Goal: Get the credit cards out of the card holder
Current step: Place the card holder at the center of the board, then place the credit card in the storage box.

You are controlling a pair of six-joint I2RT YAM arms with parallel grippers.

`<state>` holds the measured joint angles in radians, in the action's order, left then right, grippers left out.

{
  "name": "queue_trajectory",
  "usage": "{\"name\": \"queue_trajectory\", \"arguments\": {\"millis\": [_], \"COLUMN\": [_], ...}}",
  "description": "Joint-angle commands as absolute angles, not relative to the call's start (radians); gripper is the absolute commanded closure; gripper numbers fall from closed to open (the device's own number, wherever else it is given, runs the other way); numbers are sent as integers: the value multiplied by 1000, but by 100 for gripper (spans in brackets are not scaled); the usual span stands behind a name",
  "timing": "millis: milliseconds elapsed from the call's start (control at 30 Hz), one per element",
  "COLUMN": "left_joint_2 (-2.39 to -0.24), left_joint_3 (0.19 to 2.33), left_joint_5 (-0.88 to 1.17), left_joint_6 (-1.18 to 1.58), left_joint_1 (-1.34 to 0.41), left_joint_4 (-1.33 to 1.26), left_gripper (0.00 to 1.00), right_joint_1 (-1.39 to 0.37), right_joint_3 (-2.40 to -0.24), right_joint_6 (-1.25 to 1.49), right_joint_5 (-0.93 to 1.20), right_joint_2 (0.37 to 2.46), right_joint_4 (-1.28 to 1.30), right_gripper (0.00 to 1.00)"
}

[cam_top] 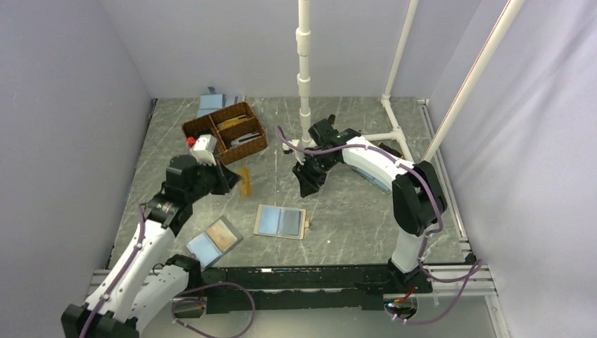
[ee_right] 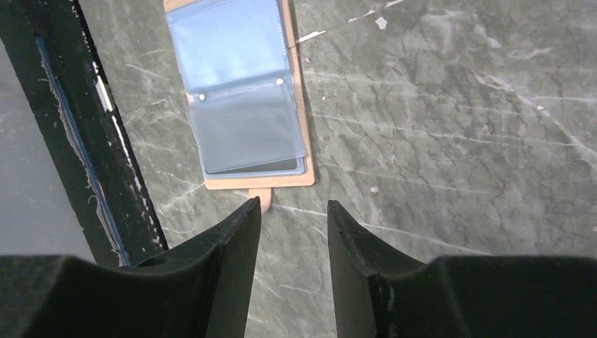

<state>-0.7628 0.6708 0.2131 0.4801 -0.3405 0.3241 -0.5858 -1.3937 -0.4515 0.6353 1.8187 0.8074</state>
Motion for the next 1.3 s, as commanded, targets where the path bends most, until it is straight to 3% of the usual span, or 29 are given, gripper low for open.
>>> {"name": "queue_trajectory", "arguments": {"millis": [0,167,567,1267], "left_joint_2": [-886,-1090,-1482,-1893], "left_joint_3": [795,992,1411,1757], "left_joint_5": [459,583,557,612], "left_joint_6": [355,194,-243,-355], "left_joint_1": [-188,-79,-45,-3], "left_joint_4": [280,350,564,665], "left_gripper": [100,100,100,100], "right_joint_1": [-590,-593,-603,-617], "right_joint_3": [-1385,-1384,-1390,-1397], "right_joint_6": [-503,-513,-522,-542], "right_joint_5": [691,711,732,755], "right_joint_2": [1760,1734,1710,1721], "right_joint_4": [815,819,837,860], "right_gripper": [58,58,60,62]}}
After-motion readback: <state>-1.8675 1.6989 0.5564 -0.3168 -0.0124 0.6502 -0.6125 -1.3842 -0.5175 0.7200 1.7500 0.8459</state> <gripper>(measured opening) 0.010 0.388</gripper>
